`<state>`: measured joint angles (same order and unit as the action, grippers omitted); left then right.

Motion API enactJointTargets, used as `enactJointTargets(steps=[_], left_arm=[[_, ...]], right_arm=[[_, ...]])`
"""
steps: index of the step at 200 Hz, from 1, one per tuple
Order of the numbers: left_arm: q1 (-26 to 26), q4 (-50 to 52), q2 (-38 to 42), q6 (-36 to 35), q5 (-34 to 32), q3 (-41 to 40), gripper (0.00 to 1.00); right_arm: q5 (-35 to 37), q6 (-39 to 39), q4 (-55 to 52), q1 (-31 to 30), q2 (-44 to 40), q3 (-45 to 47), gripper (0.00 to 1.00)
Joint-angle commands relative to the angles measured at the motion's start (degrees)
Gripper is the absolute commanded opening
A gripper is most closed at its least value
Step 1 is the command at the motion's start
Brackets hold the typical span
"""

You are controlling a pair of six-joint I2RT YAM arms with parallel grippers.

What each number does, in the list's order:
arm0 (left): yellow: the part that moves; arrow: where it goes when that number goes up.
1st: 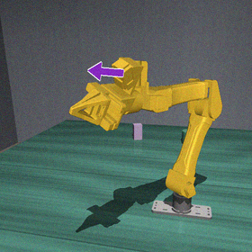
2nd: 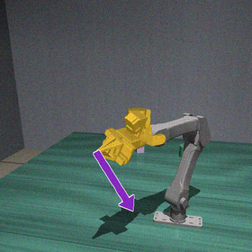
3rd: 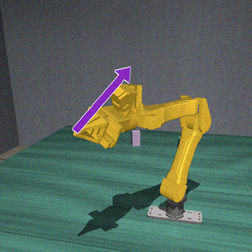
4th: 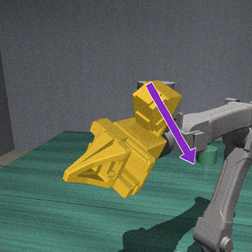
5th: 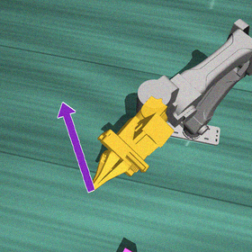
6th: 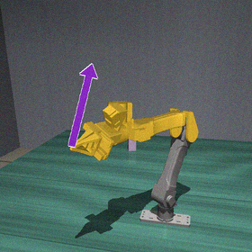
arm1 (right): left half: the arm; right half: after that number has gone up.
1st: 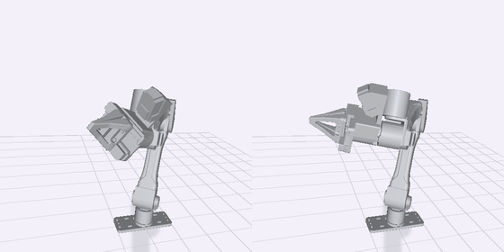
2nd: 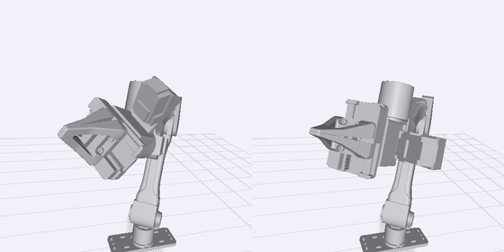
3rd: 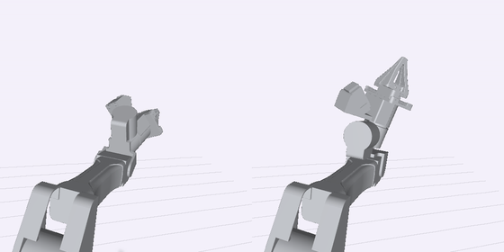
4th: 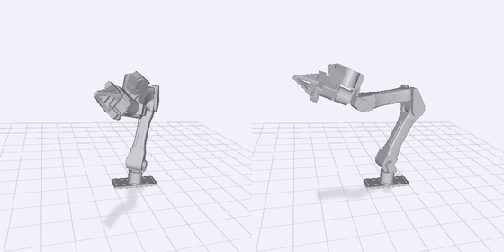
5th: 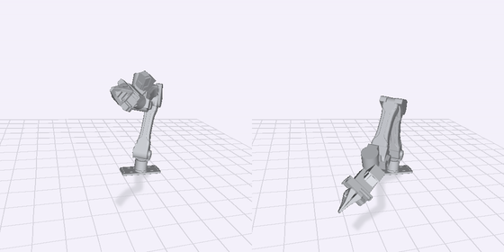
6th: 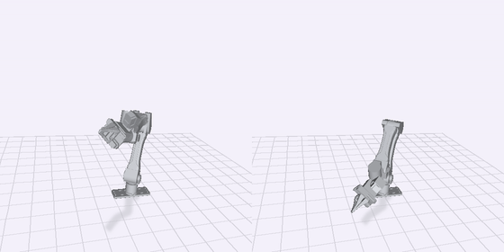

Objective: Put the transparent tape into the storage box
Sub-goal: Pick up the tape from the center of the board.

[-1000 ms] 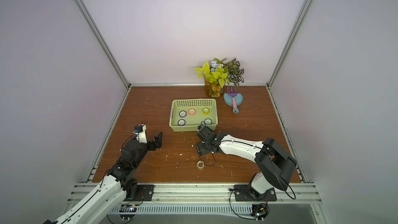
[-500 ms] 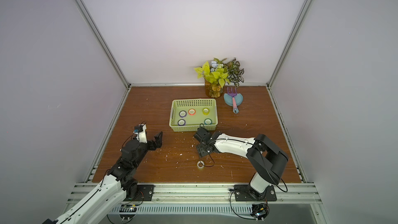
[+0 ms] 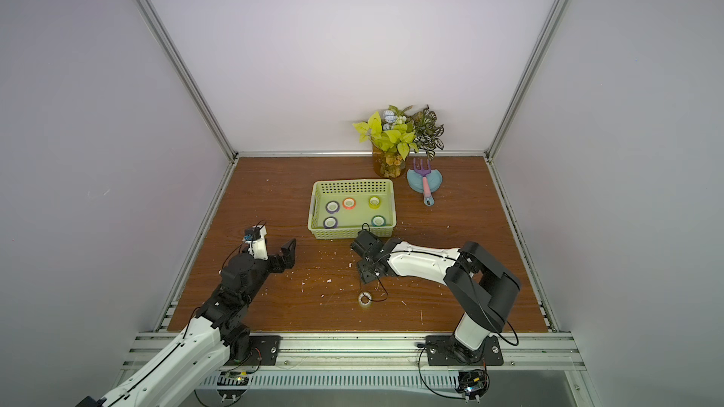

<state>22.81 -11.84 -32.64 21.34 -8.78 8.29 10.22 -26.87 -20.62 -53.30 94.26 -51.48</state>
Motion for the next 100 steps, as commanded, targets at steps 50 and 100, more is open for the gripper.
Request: enactJointTargets(steps=[50, 100], left_arm=[[-0.5, -1.2, -0.2, -0.5, 0.5, -0.1, 1.00], [-0.5, -1.2, -0.2, -0.5, 0.4, -0.2, 1.00]], right_arm=[[0.0, -0.5, -1.2, -0.4, 2.0, -0.9, 0.57], [0.7, -0.6, -2.7, -0.4, 0.4, -1.3, 0.57]])
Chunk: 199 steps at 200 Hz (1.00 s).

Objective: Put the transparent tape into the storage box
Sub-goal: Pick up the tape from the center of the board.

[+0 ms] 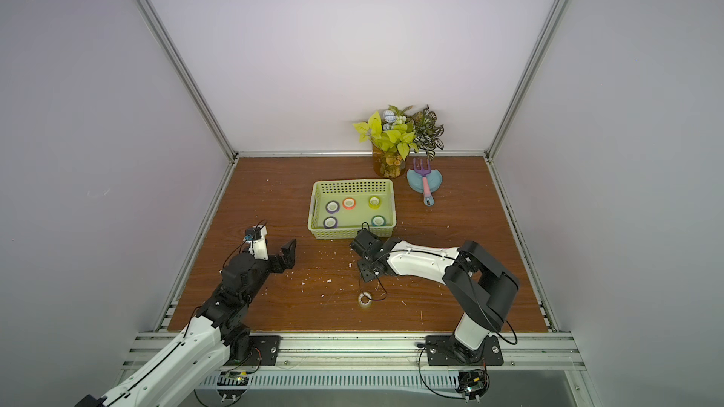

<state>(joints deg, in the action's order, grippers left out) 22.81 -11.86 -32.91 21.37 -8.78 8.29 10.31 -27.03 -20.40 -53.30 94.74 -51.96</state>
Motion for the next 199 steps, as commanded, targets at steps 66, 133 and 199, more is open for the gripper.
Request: enactJointTargets(steps=[66, 133, 199], left_arm=[[-0.5, -1.2, 0.1, -0.6, 0.4, -0.2, 1.00], [-0.5, -1.2, 0.0, -0.6, 0.6, -0.2, 1.00], [-0.5, -1.3, -0.1, -0.7, 0.6, -0.2, 1.00]], right_arm=[[-0.1, -0.3, -6.4, -0.3, -6.8, -3.0, 0.57], [-0.3, 0.4, -8.4, -0.2, -12.2, -6.5, 0.57], [1.3, 3.6, -8.4, 2.5, -11.5, -13.8, 0.57]])
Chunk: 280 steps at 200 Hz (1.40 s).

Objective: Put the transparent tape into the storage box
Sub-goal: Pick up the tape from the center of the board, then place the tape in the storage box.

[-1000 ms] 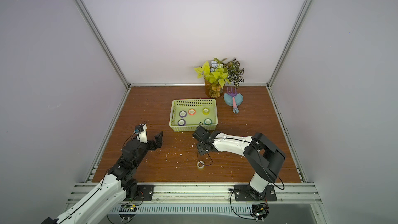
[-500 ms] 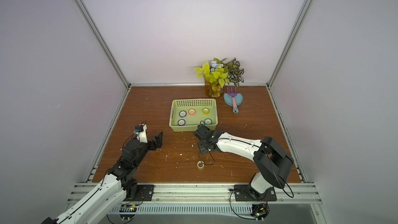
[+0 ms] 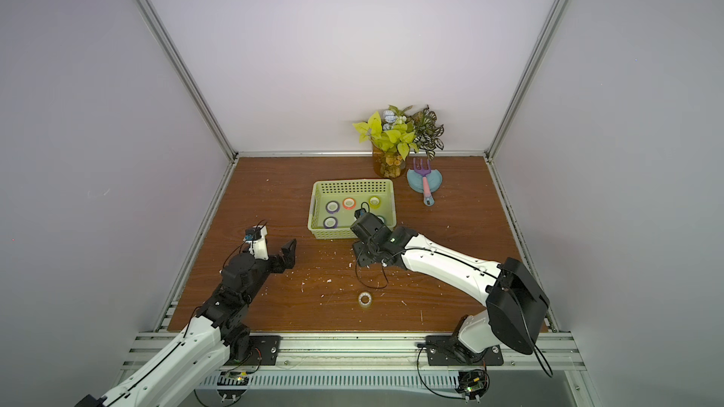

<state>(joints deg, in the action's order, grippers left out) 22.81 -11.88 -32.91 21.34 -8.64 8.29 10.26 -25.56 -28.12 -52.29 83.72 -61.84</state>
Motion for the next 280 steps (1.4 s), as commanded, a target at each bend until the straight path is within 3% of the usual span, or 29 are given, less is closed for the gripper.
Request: enactJointTargets(steps=[1, 104, 226, 280], left_arm=[[-0.5, -1.3, -0.1, -0.6, 0.5, -0.2, 1.00], [-0.5, -1.6, -0.4, -0.7, 0.8, -0.2, 1.00], [-0.5, -1.7, -0.6, -0.6, 0.6, -0.2, 1.00], [-0.5, -1.7, -0.6, -0.6, 0.6, -0.2, 1.00]], right_arm=[[1.4, 2.3, -0.7, 1.5, -0.4, -4.0, 0.57], [-1.5, 9.4, 1.7, 9.9, 12.7, -18.9, 0.57], [-8.3, 11.1, -7.0, 11.1, 37.0, -43.9, 0.56], [-10.5, 10.5, -8.6, 11.4, 40.3, -45.5, 0.56]])
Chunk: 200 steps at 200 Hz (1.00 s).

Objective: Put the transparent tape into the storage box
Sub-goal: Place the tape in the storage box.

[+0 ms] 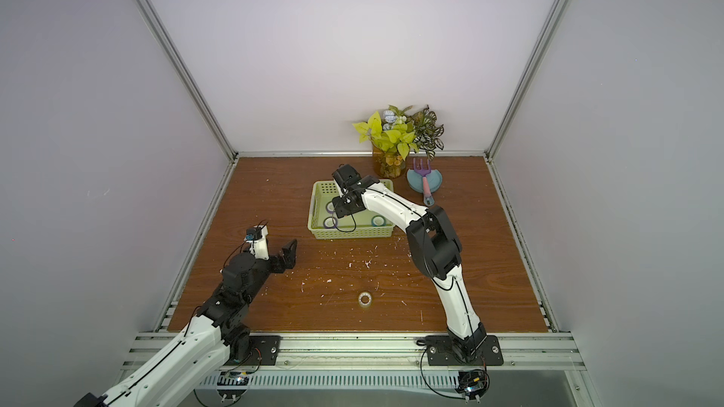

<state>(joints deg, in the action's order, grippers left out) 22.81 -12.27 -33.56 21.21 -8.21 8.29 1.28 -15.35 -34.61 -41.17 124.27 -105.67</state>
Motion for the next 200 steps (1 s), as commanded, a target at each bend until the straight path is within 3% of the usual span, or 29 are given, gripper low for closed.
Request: enactJointTargets(steps=[1, 145, 200], left_arm=[[-0.5, -1.3, 0.1, -0.5, 0.2, -0.2, 1.00], [-0.5, -1.3, 0.3, -0.5, 0.1, -0.3, 1.00], [-0.5, -1.1, 0.3, -0.4, 0.1, -0.3, 1.00]], right_arm=[[-1.5, 0.3, -2.1, 0.3, -0.2, -1.7, 0.56], [-3.0, 0.0, -2.2, 1.1, 3.4, -0.8, 0.57], [-1.7, 0.0, -3.8, 1.3, 2.4, -2.4, 0.71]])
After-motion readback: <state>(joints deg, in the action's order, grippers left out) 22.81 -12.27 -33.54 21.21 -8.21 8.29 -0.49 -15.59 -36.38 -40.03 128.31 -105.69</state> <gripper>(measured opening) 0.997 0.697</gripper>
